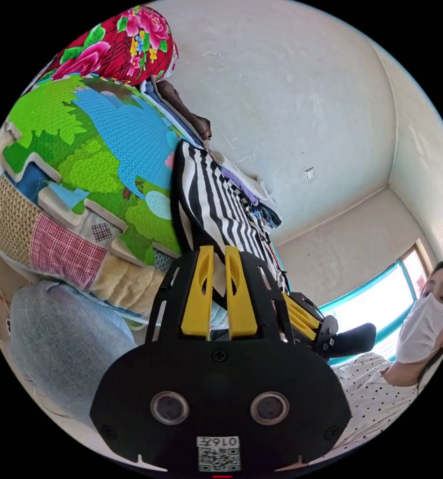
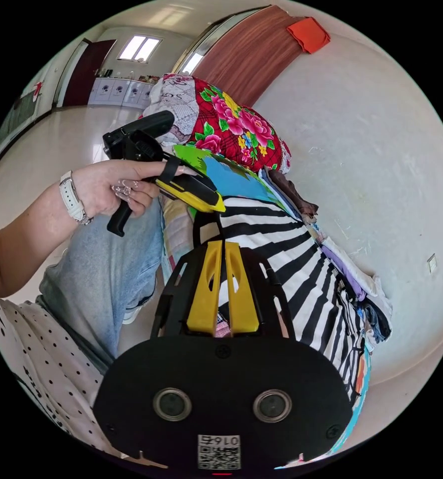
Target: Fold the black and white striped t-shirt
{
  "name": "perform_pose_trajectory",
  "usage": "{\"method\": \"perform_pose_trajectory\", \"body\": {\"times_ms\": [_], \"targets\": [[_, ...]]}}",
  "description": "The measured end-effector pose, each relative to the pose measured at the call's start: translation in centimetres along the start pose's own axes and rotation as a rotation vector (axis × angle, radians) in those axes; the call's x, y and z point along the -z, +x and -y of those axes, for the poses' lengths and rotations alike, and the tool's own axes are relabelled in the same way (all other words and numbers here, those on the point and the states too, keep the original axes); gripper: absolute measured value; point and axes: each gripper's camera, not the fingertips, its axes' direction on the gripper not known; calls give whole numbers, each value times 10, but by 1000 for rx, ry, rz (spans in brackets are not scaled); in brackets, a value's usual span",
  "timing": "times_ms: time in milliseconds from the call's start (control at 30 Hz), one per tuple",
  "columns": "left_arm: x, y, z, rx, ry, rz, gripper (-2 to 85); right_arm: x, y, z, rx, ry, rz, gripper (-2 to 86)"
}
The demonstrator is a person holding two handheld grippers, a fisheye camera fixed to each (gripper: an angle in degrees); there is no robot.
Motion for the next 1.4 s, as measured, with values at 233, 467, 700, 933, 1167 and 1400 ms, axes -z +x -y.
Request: {"method": "perform_pose_trajectory", "body": {"times_ms": [233,467,700,933,1167,1400], "targets": [[24,20,9,-90,20,39,-9,6,-3,-2,30,-3,-19,0],[22,4,1,-34,-12,123,-10,-11,-10,-3,77,-101,27,-1],[20,13,1,-36,-6,142,-10,-29,2,-18,30,-122,42,0],[39,48,-2,-42,66,242,-10,-25,28,-37,16,-89,89,12],[11,141,7,-341,-2,358,-9,23,137,-93,-293,85,317,39],[-75,202,18,-530,-180,456,-8,7,216,-143,-408,-155,79,0]]}}
